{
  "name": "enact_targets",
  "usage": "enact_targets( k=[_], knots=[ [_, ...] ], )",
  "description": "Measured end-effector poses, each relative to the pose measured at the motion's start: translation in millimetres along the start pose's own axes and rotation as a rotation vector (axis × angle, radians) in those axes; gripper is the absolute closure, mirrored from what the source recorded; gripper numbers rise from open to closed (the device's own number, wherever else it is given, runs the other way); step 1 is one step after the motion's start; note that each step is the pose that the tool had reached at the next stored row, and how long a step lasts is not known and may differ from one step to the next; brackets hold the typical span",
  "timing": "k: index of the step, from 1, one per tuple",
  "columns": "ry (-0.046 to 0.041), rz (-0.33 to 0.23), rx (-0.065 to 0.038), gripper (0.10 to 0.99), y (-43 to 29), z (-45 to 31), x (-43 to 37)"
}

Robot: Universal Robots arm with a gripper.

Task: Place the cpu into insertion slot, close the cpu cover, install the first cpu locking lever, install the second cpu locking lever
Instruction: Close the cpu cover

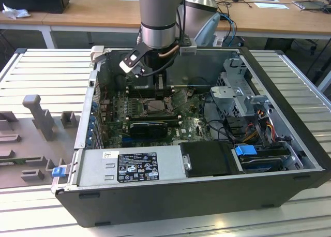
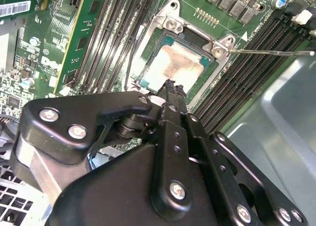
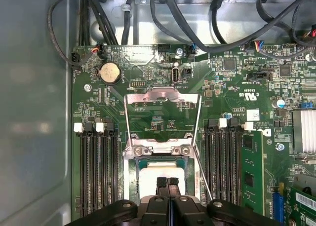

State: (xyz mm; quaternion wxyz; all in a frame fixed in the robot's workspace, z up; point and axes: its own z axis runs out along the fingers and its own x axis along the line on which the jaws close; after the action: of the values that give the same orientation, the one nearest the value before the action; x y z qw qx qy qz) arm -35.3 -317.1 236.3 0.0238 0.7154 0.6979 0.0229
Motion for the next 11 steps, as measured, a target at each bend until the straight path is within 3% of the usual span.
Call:
enact_targets(
  k=[5,11],
  knots=[
    [0.0000,0.000,0.000,0.980,0.5,-8.5,0.1],
    [-0.0002,0.000,0.000,0.980,5.6,-9.6,0.2]
  ],
)
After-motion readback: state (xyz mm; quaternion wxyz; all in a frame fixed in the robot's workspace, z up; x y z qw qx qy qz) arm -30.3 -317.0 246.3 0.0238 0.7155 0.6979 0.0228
